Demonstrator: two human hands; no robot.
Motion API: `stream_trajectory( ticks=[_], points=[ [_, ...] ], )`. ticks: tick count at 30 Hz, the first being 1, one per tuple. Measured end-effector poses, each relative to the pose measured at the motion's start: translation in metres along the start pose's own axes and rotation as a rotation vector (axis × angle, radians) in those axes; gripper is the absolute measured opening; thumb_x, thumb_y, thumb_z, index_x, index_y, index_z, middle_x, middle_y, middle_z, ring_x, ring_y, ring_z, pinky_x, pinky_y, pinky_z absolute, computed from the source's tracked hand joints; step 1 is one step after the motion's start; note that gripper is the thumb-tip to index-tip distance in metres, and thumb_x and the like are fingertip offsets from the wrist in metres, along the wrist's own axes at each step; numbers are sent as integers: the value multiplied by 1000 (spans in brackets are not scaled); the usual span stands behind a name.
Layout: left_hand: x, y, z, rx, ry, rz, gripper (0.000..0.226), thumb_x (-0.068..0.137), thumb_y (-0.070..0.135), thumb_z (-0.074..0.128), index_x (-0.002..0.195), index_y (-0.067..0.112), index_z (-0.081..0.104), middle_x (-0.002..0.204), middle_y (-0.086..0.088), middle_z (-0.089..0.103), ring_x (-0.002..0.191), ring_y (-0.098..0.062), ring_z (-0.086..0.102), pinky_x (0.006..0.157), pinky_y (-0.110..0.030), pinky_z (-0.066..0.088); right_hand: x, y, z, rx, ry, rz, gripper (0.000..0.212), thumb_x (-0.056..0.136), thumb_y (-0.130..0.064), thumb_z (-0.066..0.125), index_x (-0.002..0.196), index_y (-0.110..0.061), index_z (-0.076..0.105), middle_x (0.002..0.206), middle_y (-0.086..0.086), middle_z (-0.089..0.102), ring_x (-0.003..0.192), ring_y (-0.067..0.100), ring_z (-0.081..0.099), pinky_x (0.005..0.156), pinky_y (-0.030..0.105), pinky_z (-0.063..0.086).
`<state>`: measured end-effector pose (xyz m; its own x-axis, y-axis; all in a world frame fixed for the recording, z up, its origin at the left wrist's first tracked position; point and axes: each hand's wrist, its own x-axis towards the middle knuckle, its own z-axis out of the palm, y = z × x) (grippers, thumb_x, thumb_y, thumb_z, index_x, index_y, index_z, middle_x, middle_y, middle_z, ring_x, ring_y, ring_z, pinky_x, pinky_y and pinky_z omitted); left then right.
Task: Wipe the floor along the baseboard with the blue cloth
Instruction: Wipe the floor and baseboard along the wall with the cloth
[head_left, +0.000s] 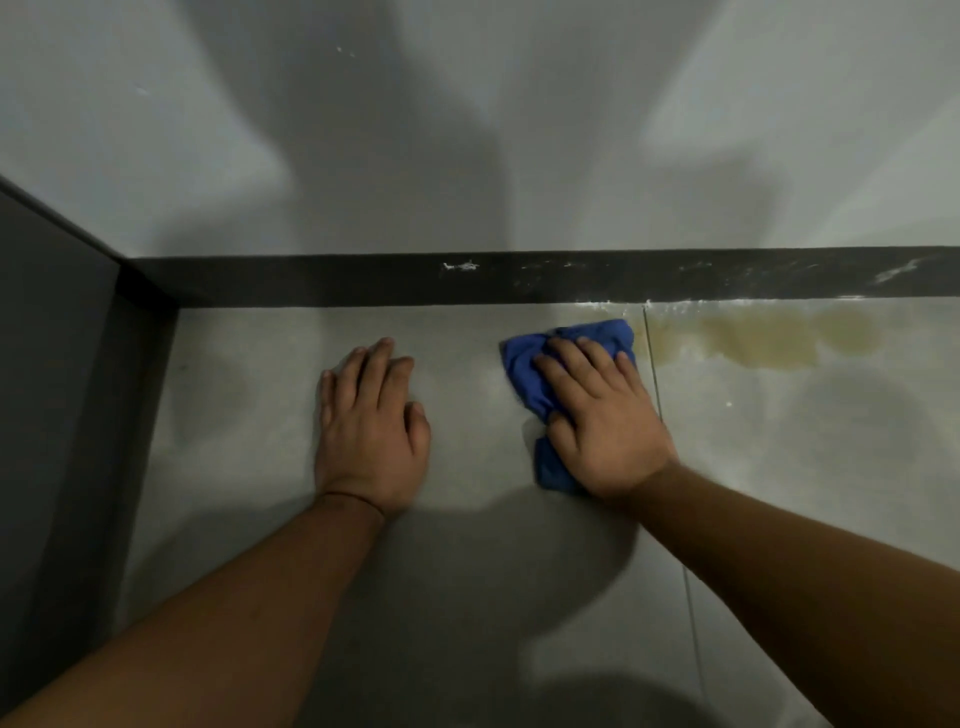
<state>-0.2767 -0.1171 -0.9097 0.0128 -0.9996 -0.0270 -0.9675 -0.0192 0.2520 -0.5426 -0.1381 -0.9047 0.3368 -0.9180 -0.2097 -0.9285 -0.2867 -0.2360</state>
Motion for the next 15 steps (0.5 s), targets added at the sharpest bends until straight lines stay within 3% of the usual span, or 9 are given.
stream_trajectory(
  ticks=[6,11,15],
  points=[
    [1,4,3,59,-46,-9,60,99,48,33,150,17,45,166,-9,35,154,-33,28,127,-59,15,24,20,-13,-28,40,140,72,92,-51,28,159,-24,22,168,4,19,154,29,12,125,53,7],
    [7,25,-1,70,-74,72,63,97,51,34,150,18,46,166,-8,35,153,-30,28,127,-59,15,27,2,-8,-57,2,-2,70,95,-47,34,159,-23,23,167,3,22,154,27,15,125,48,2],
    [20,68,3,2,-55,135,61,99,51,36,150,20,46,165,-6,37,152,-29,31,127,-56,20,-6,23,-7,-36,12,-20,68,94,-48,34,158,-25,27,165,1,28,153,24,21,126,49,11]
  ],
)
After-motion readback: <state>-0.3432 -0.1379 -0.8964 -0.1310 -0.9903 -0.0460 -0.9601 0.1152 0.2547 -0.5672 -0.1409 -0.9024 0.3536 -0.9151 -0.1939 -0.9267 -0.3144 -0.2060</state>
